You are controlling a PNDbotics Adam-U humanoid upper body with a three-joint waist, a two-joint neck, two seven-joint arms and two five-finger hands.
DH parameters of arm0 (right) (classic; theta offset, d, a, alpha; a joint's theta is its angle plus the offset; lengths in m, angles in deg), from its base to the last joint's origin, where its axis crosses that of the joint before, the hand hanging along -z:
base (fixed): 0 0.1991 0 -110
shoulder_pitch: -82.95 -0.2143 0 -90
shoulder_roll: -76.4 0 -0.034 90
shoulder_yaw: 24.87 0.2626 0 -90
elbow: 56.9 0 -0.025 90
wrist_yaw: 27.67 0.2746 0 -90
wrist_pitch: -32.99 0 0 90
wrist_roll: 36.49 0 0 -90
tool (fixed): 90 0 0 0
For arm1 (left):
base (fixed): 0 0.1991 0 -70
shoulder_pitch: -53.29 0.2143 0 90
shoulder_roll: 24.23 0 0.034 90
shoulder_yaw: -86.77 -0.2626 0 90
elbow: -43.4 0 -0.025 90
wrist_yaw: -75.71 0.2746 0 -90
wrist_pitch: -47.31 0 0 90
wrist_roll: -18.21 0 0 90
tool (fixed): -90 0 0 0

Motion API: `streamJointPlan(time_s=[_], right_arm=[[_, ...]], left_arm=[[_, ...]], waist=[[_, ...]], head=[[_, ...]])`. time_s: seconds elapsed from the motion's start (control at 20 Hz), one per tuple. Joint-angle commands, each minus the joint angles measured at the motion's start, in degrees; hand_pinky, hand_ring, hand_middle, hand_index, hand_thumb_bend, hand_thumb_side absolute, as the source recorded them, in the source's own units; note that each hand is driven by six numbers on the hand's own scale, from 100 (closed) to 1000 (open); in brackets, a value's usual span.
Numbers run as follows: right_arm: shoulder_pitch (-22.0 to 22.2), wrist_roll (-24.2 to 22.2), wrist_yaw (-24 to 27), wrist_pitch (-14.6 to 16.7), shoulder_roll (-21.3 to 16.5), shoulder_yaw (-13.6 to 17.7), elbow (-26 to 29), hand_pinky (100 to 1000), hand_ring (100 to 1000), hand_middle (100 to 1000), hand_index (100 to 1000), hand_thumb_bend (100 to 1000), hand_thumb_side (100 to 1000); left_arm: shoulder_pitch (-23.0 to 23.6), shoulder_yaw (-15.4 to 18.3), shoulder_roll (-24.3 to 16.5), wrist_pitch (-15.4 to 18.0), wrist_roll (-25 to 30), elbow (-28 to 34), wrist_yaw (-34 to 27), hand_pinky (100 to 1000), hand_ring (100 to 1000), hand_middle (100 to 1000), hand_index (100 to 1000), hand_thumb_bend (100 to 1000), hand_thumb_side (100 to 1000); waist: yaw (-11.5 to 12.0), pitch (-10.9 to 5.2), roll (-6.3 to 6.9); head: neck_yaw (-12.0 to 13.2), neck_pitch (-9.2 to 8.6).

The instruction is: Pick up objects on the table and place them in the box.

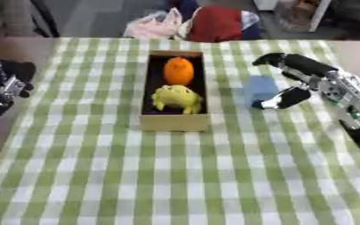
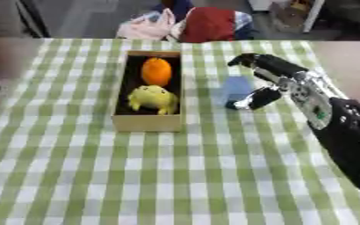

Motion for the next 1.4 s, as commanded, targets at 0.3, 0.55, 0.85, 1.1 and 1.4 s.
streamJointPlan(time_s=[0.3,0.55,0.85,1.1,1.4], right_arm=[[-1.47,-4.84,-1.31,-1.17,-1.98,2.92,-1.71,858,918,875,937,561,502],[-1.64,-4.17,-1.67,-1.86,-1.68,3.59,-3.87,849,909,856,926,514,417],[-1.64,-3.92,-1.15,-1.72,-1.2,3.48,-4.65,808,853,752,865,481,320],[-1.61,-1.39,-0.97,-1.91,-1.07,3.41,-3.93,747,754,564,760,444,188],[-1.54,2.95,0.14,-1.74,-0.96,3.07,-2.82,704,674,430,642,411,129]], left_arm=[[-0.37,0.39,-0.75,0.12,0.32,0.81,0.01,541,546,510,644,569,696],[-0.34,0.33,-0.63,0.14,0.44,0.8,-0.1,541,547,510,644,567,697],[-0.35,0.32,-0.48,0.14,0.48,0.8,-0.27,541,547,510,645,563,699],[-0.39,0.34,-0.41,0.12,0.49,0.82,-0.32,541,548,510,645,562,699],[-0.47,0.41,-0.41,0.09,0.42,0.81,-0.35,541,548,510,645,561,699]], waist=[[0.11,-0.83,0.38],[0.37,-0.73,0.62],[0.3,-0.65,0.79],[0.24,-0.59,0.7],[0.29,-0.59,0.65]], head=[[0.02,0.35],[-0.11,0.39],[-0.21,0.54],[-0.19,0.6],[-0.22,0.61]])
